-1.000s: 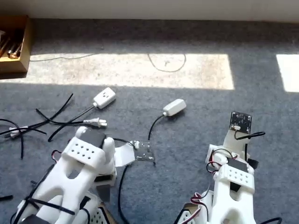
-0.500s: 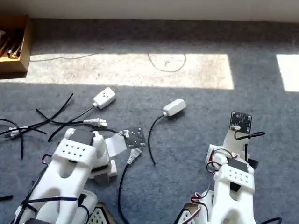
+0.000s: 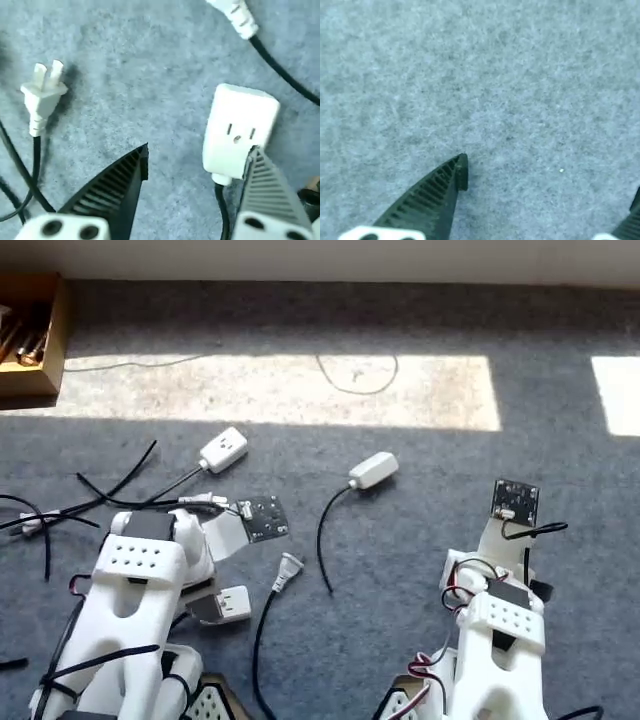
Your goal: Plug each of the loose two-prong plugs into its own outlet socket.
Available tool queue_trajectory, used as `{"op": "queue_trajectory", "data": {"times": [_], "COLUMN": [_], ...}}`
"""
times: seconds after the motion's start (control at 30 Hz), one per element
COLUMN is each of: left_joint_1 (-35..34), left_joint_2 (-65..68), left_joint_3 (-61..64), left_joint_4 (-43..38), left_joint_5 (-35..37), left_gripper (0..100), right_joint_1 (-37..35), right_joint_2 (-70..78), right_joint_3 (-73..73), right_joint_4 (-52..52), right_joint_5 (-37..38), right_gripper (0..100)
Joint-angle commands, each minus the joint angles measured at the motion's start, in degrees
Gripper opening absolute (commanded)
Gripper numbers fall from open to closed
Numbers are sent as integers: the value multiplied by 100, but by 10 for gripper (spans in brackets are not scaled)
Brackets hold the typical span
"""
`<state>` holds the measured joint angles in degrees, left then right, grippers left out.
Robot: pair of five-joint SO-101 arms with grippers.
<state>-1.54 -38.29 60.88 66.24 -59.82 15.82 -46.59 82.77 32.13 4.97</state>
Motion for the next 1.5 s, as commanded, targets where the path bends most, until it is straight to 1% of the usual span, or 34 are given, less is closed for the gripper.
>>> {"op": "queue_trajectory", "data": {"times": [0.0, 0.13, 0.23, 0.33, 0.4, 0.5, 0.57, 0.6, 0.67, 0.73, 0.8, 0.87, 0.9, 0.93, 1.0, 1.1, 1.13, 1.23, 1.3, 1.47], "left_joint_1": [-75, -66, -66, -75, -101, -435, -734, -866, -1015, -971, -690, -382, -242, -136, -48, 101, 136, 154, 145, 136], "left_joint_2": [-13, 497, 1182, 1824, 2114, 2167, 2167, 2167, 2167, 2158, 2158, 2070, 1947, 1771, 1218, 259, -48, -787, -927, -927], "left_joint_3": [-101, -75, -154, -391, -629, -1323, -1956, -2325, -3090, -3802, -4303, -4462, -4391, -4198, -3609, -2554, -2202, -1165, -585, 127], "left_joint_4": [-695, -1459, -1793, -1820, -1829, -1811, -1662, -1424, -510, 800, 2057, 3130, 3481, 3587, 3552, 3349, 3174, 2198, 1565, 563], "left_joint_5": [360, 615, 624, 580, 519, 695, 897, 976, 958, 949, 747, 598, 633, 659, 607, 237, 185, 334, 484, 703], "left_gripper": [312, 312, 312, 312, 293, 261, 260, 260, 260, 260, 260, 257, 256, 256, 256, 256, 256, 256, 256, 256], "right_joint_1": [-31, -31, -31, -31, -31, -31, -40, -40, -40, -40, -40, -40, -40, -40, -40, -40, -40, -40, -40, -40], "right_joint_2": [-66, -66, -66, -66, -66, -66, -66, -66, -66, -66, -66, -66, -66, -66, -66, -66, -66, -66, -66, -66], "right_joint_3": [-145, -145, -145, -145, -145, -145, -145, -145, -145, -145, -145, -145, -145, -145, -145, -145, -145, -145, -145, -145], "right_joint_4": [-92, -92, -92, -92, -92, -92, -92, -92, -92, -92, -92, -92, -92, -92, -92, -92, -92, -92, -92, -92], "right_joint_5": [-9, -9, -9, -9, -9, -9, -9, -9, -9, -9, -9, -9, -9, -9, -9, -9, -9, -9, -9, -9], "right_gripper": [474, 474, 474, 474, 474, 474, 474, 474, 474, 474, 474, 474, 474, 474, 474, 474, 474, 474, 474, 474]}}
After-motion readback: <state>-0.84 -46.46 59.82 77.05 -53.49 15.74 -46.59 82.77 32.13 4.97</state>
